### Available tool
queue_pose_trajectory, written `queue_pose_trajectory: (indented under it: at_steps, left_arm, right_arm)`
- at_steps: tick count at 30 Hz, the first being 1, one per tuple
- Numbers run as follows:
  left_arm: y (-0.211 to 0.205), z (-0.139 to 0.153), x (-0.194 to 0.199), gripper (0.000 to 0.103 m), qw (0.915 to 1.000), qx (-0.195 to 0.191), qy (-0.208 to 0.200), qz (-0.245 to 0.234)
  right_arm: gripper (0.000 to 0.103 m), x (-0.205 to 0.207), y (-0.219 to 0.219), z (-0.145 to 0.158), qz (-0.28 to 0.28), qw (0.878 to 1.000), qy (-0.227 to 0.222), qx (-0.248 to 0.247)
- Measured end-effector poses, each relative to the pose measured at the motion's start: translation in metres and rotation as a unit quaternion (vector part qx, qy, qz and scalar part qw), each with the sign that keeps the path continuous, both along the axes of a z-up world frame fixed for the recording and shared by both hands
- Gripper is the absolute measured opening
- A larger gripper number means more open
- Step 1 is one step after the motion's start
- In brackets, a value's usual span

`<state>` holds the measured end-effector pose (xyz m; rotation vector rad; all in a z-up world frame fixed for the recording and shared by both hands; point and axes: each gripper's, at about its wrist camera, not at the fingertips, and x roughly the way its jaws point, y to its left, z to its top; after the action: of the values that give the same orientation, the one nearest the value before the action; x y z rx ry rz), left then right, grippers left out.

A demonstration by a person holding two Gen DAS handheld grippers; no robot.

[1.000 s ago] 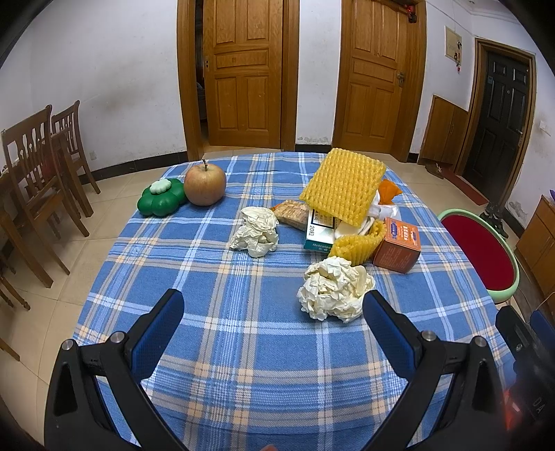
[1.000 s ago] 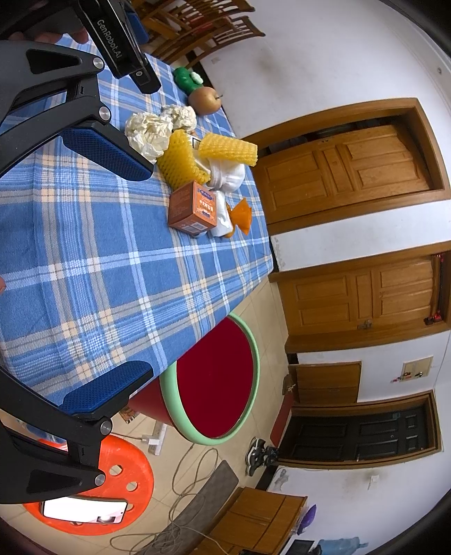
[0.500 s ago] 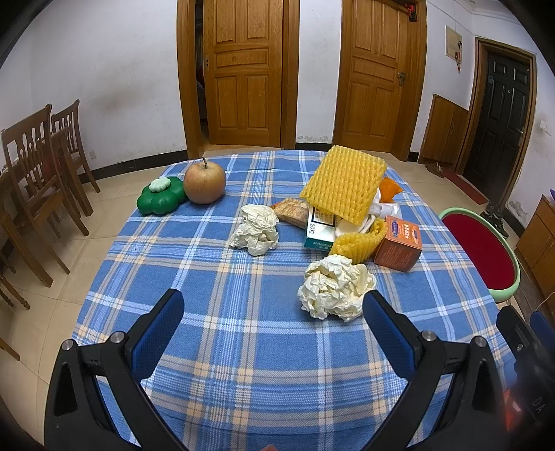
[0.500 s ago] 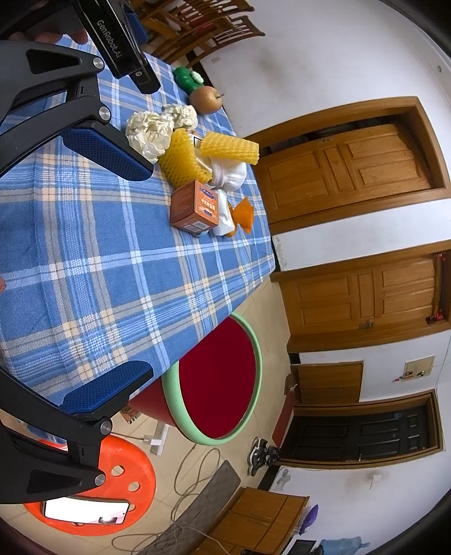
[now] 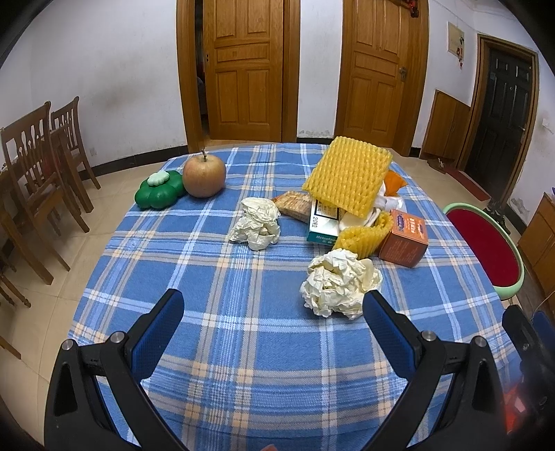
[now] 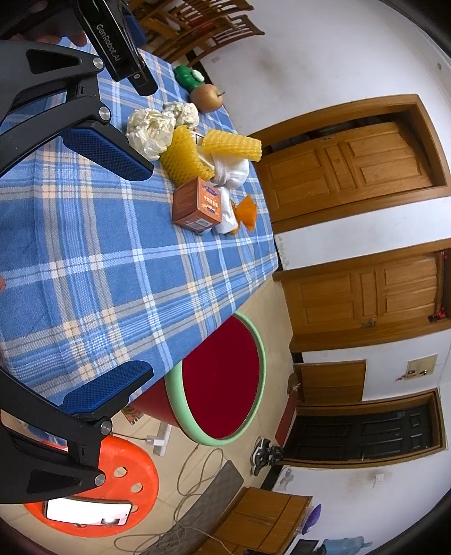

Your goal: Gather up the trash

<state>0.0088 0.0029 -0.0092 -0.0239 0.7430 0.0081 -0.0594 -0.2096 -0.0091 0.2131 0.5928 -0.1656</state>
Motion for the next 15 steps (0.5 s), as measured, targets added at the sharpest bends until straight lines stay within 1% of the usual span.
queue_pose_trajectory:
  at_steps: [8, 15]
  left_arm:
    - [0.001, -0.007, 0.008, 0.101, 0.9999, 0.003, 0.014, 0.004]
    - [0.003, -0.018, 0.026, 0.101, 0.9991, 0.006, 0.040, 0.010]
  right_arm:
    - [0.103, 0.007, -0.004, -0.006, -0.001, 1.000, 0.013, 0.003]
    - [0.103, 0.023, -0.005, -0.007, 0.010, 1.000, 0.026, 0.002]
